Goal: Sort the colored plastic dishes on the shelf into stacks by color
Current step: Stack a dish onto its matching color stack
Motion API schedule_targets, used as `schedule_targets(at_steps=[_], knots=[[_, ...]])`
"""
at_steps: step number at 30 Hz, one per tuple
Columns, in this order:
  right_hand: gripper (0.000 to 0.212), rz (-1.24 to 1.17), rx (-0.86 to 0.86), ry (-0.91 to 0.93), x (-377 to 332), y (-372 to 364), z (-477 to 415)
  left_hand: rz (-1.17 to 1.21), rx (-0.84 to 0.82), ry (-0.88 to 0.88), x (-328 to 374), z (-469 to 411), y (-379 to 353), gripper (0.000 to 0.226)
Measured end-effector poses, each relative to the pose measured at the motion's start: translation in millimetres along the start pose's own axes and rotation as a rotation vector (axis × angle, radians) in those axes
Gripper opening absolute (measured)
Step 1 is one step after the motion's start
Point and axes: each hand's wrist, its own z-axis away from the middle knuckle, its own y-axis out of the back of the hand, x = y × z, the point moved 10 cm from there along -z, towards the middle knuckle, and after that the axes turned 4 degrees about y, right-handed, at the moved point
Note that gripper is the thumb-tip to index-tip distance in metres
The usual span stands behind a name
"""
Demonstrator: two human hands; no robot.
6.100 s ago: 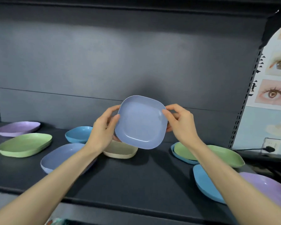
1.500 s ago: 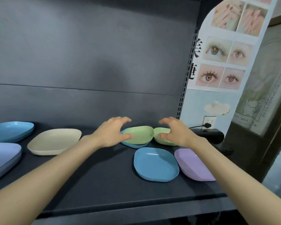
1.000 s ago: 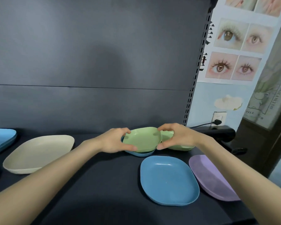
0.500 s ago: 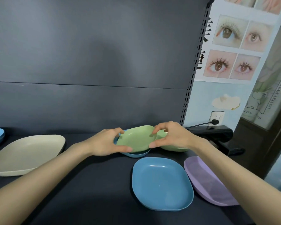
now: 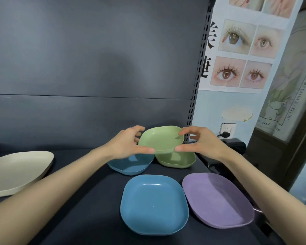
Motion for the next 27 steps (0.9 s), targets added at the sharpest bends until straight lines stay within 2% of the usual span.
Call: schedule_targets(at_steps=[7,10,12,15,18,27], knots=[[0.057,-0.019,-0.069,-0.066,48.7,17.1,15.5,-0.079,-0.059,-0.027,30.2,-25.9,-37.6,0.076],[0.063,-0.005,-0.096,-0.095,66.9,13.6,15.2,-0.124,-0.081,0.007,26.1,-33.1,-49.2,0.077],[0.072,0.018,-0.112,-0.114,78.4,10.2,12.5,-0.153,-0.087,0.033,19.4,-37.5,-54.2,0.079],[0.063,-0.003,-0.138,-0.119,86.2,2.7,9.2,-0.207,-0.101,0.059,9.9,-41.2,-59.7,0.085],[0.071,0.000,-0.178,-0.125,93.1,-4.8,7.3,-0.259,-0.107,0.078,5.3,-42.6,-62.7,0.100],[0.072,0.017,-0.242,-0.126,94.6,-9.5,7.6,-0.436,-0.214,0.104,-2.3,-45.8,-71.6,0.114]])
